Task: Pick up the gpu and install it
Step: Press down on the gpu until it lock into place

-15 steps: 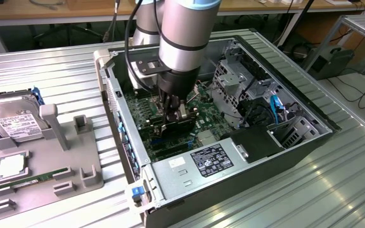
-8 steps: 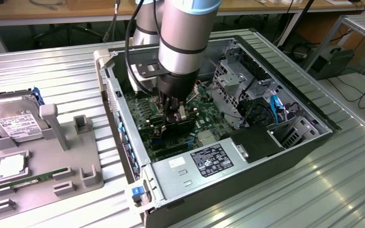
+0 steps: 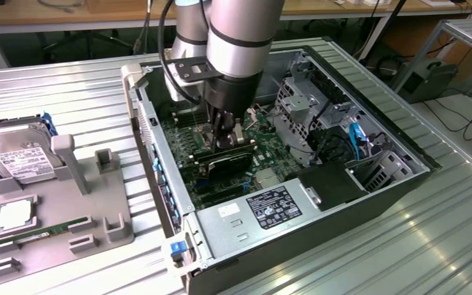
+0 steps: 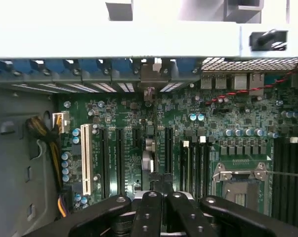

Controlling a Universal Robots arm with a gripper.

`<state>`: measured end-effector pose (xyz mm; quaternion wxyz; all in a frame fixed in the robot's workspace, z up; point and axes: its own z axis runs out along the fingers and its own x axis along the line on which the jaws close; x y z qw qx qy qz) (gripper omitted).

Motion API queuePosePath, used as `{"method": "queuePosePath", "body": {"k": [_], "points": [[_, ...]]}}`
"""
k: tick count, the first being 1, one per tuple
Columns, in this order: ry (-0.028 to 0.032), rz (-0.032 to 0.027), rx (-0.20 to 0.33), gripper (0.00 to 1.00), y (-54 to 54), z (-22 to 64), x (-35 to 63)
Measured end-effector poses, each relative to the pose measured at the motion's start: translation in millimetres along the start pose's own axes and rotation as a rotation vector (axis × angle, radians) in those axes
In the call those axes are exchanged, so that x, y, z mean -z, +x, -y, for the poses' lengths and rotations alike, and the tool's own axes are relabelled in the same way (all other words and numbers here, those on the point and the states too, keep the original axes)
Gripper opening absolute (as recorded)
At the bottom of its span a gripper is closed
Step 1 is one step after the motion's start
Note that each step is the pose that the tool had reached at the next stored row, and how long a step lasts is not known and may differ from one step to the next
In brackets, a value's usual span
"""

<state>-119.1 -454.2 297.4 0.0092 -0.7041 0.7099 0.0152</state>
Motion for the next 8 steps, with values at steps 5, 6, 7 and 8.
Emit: {"method": "queuePosePath", "body": {"k": [5, 6, 7, 8], "points": [[-0.0001, -0.0001, 0.0, 0.11, -0.2, -0.1, 6.0], [-0.0001, -0.0001, 0.0, 0.11, -0.2, 0.0, 6.0], [-0.0001, -0.0001, 0.0, 0.11, -0.2, 0.0, 6.0], [-0.0001, -0.0002, 0.0, 0.11, -0.2, -0.1, 6.1]]}}
